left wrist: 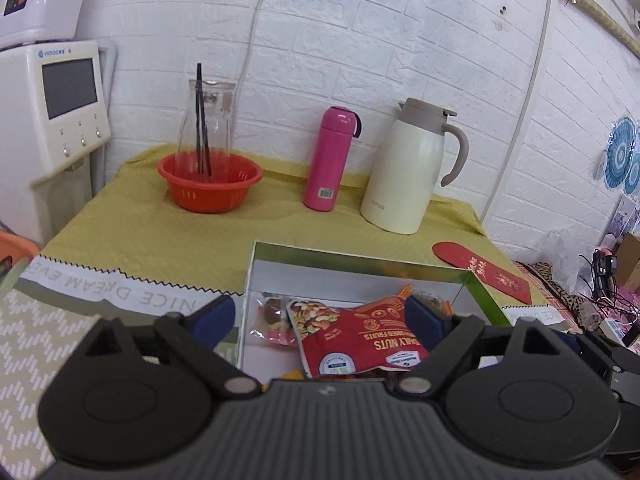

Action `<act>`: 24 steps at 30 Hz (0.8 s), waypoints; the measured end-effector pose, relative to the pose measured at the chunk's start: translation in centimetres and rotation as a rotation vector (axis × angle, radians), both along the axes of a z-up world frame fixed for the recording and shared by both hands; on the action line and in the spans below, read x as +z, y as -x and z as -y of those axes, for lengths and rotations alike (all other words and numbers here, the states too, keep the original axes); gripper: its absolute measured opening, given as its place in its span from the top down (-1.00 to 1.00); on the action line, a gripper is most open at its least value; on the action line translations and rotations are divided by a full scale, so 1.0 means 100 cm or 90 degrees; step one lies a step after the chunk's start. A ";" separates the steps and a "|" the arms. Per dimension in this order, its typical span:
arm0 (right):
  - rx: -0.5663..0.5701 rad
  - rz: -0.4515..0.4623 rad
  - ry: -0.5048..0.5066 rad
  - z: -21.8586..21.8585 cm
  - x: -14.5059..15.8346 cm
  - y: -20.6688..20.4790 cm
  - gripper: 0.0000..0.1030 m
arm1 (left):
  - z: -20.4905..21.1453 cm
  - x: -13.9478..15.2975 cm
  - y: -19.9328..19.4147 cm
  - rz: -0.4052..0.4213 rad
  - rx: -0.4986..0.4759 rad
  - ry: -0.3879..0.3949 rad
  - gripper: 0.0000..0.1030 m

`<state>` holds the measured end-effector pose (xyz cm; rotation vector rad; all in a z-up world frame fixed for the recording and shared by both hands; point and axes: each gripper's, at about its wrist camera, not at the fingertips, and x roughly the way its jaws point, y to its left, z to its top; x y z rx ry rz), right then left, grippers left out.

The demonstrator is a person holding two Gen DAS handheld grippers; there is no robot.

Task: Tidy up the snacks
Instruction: 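Carry the red Daily Nuts bag into the green box and release it, then withdraw the left gripper from the box while the right approaches the red strip packet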

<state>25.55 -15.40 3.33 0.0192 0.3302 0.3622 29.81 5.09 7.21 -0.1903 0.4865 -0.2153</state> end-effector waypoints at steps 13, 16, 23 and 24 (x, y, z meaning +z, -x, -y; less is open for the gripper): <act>-0.011 0.023 0.023 0.010 0.028 0.085 -1.00 | 0.018 0.027 0.093 0.022 -0.024 -0.026 -0.70; -0.010 0.036 0.030 0.017 0.028 0.113 -1.00 | 0.023 0.023 0.118 0.031 -0.040 -0.029 -0.70; -0.016 0.017 0.056 0.026 -0.003 0.159 -1.00 | 0.030 -0.014 0.154 -0.008 -0.072 0.005 -0.71; -0.022 0.009 0.059 0.027 -0.010 0.162 -1.00 | 0.031 -0.022 0.156 -0.022 -0.071 0.013 -0.71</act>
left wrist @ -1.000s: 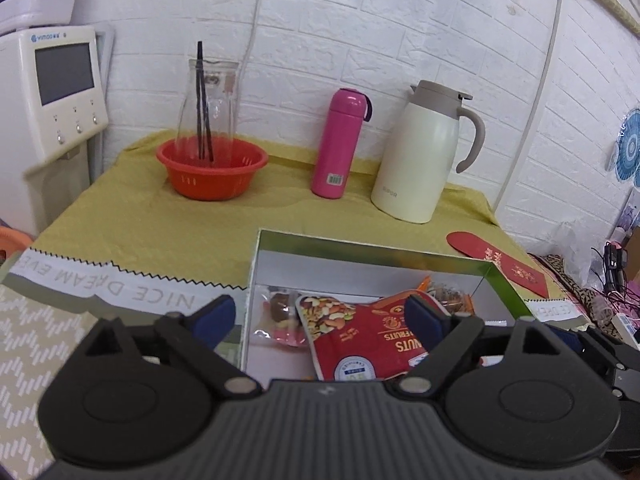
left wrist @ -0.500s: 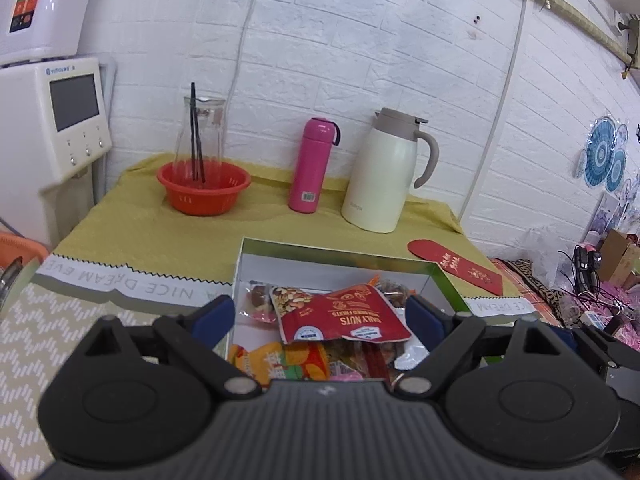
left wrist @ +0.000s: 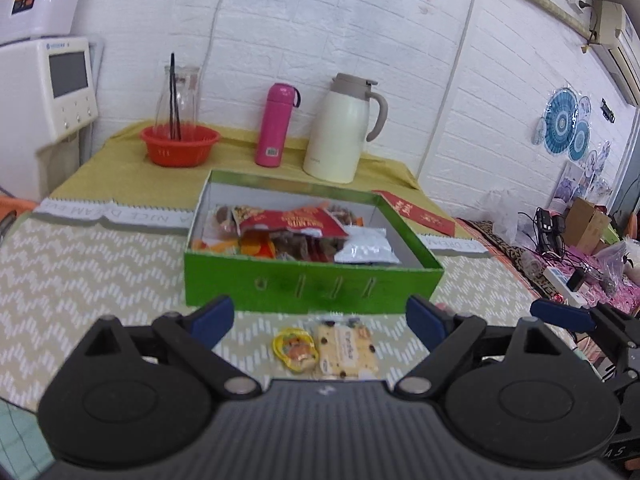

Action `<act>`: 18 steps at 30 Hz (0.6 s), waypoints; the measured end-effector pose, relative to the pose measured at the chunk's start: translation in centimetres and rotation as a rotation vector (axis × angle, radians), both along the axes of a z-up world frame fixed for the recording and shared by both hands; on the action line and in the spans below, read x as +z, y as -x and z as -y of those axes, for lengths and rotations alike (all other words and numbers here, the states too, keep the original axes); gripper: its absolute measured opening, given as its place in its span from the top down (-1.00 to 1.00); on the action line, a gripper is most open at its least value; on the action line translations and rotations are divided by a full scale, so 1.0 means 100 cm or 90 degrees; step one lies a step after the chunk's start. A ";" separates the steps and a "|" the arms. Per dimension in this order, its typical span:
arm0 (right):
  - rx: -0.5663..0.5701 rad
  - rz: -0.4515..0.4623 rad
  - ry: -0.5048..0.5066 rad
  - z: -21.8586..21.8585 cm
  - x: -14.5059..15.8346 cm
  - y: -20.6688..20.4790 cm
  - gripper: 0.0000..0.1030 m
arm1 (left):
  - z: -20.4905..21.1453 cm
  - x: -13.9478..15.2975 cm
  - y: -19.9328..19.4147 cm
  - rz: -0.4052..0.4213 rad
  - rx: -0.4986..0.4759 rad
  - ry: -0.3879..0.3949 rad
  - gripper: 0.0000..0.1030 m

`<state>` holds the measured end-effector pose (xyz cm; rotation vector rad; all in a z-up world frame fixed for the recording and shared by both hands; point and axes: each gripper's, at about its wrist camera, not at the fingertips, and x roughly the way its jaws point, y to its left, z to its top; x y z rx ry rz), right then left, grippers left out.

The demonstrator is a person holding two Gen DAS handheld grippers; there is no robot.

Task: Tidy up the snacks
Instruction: 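Withdraw the left gripper from the box while the right approaches the red strip packet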

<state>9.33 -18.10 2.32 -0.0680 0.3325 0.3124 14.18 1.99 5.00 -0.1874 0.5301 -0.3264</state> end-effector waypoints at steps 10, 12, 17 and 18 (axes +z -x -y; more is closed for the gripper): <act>-0.070 -0.081 0.014 0.026 -0.045 -0.022 -1.00 | 0.017 -0.054 -0.007 -0.100 -0.002 -0.024 -0.71; -0.071 -0.090 0.032 0.033 -0.048 -0.038 -1.00 | 0.015 -0.060 -0.012 -0.115 0.003 -0.021 -0.71; -0.088 -0.102 0.089 0.049 -0.055 -0.074 -1.00 | 0.012 -0.066 -0.022 -0.129 0.024 -0.036 -0.71; -0.090 -0.110 0.089 0.052 -0.057 -0.081 -1.00 | 0.010 -0.066 -0.024 -0.131 0.027 -0.034 -0.71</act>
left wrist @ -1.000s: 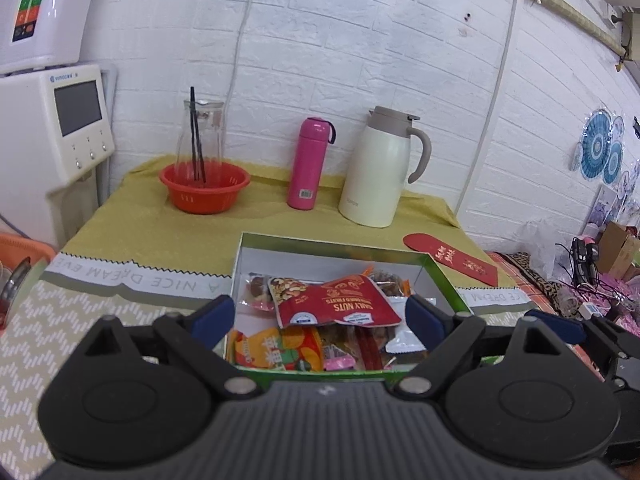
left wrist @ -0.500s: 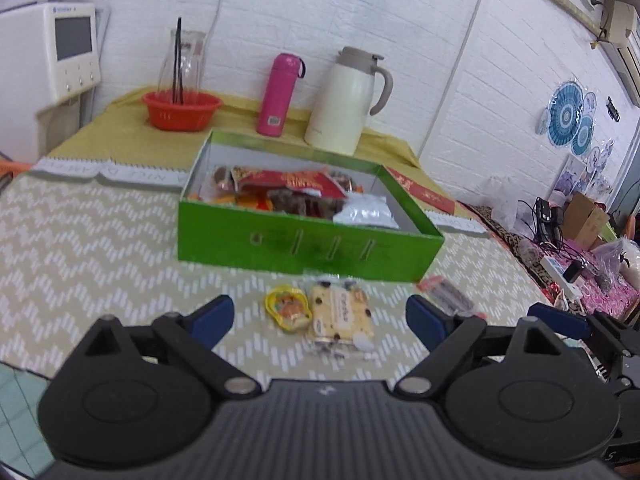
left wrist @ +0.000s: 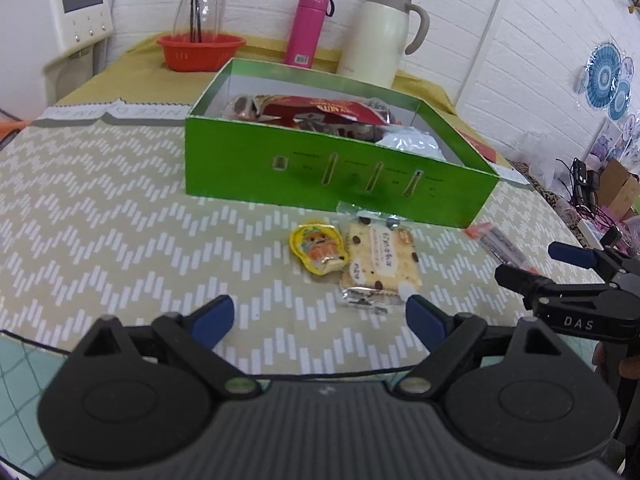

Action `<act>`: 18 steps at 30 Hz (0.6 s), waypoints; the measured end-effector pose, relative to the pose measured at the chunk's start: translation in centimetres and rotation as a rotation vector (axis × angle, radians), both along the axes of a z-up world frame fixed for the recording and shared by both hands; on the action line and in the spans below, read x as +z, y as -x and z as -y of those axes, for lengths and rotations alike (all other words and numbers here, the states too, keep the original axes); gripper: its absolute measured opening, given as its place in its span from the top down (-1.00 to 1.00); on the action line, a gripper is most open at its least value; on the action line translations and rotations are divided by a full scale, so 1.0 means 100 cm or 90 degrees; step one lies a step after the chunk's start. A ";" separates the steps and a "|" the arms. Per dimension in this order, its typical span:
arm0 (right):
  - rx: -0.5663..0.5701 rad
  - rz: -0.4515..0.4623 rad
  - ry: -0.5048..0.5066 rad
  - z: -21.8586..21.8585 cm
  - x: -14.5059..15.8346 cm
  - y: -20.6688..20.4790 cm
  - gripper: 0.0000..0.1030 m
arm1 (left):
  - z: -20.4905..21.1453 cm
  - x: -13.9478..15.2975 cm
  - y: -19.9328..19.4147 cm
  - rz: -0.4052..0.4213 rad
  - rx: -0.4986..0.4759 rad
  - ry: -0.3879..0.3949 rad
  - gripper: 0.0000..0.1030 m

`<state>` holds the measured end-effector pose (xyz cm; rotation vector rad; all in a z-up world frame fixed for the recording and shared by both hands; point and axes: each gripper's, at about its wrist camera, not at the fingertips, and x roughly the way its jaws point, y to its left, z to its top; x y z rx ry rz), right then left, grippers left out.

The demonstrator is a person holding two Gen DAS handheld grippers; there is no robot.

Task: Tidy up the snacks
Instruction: 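Withdraw the left gripper from the box while the right approaches the red strip packet, then grasp the red strip packet with the right gripper while the left grasps the yellow candy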

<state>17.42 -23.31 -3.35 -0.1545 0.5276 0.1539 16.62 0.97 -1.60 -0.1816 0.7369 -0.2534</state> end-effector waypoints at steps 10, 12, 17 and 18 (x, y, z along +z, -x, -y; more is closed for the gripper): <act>-0.009 -0.052 -0.052 0.021 -0.016 -0.033 -1.00 | -0.002 -0.004 -0.013 -0.016 0.004 -0.012 -0.71; -0.011 -0.058 -0.071 0.026 -0.016 -0.035 -1.00 | -0.002 -0.005 -0.015 -0.018 0.004 -0.012 -0.71; -0.022 -0.054 -0.062 0.021 -0.010 -0.021 -0.71 | -0.002 -0.006 -0.018 -0.019 0.004 -0.010 -0.71; -0.020 -0.057 -0.063 0.020 -0.010 -0.018 -0.62 | -0.002 -0.006 -0.018 -0.019 0.005 -0.010 -0.71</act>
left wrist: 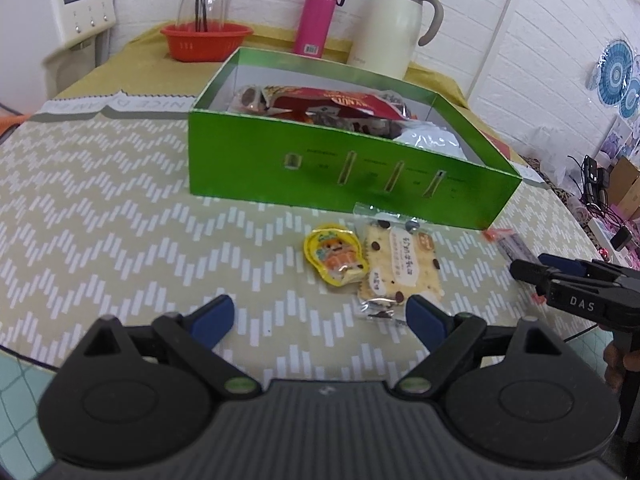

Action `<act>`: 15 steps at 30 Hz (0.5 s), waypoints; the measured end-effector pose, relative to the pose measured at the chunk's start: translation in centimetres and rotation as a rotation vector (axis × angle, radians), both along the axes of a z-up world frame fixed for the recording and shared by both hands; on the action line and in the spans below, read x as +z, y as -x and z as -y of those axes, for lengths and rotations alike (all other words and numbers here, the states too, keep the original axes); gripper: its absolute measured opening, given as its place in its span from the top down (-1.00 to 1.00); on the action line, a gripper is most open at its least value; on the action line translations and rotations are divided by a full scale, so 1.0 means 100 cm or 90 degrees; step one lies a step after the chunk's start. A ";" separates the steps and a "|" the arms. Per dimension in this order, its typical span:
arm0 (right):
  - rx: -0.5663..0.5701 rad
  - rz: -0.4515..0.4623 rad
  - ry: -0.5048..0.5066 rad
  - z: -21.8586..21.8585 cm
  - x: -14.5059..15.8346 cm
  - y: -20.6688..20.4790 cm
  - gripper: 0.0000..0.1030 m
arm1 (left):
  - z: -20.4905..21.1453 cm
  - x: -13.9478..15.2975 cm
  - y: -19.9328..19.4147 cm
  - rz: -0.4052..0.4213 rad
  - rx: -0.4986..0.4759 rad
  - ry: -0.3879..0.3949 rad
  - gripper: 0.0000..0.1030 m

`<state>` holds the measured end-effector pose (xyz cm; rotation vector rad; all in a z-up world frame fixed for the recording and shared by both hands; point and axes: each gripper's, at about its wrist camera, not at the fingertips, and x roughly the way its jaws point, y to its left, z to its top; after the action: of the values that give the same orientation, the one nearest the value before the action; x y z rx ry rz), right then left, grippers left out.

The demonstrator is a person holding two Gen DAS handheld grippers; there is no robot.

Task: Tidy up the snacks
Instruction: 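Grasp the red strip packet with the right gripper while the left grasps the yellow candy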

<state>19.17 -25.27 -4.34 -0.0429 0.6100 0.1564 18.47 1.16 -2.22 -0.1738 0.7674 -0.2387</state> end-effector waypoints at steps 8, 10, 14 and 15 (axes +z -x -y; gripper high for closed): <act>0.053 -0.008 0.015 -0.036 -0.001 0.052 -0.53 | -0.013 0.004 -0.002 0.017 -0.010 0.050 -0.71; 0.063 -0.007 0.010 -0.042 -0.002 0.060 -0.54 | -0.014 0.009 -0.005 0.033 -0.015 0.065 -0.70; 0.063 -0.002 0.006 -0.054 -0.003 0.071 -0.57 | -0.012 0.013 -0.023 0.046 -0.038 0.095 -0.69; 0.061 -0.002 0.006 -0.056 -0.003 0.073 -0.58 | -0.011 0.013 -0.028 0.041 -0.040 0.096 -0.67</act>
<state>11.84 -19.62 -4.62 -0.0815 0.6123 0.2468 21.31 2.26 -0.93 -0.2831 0.6910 -0.3596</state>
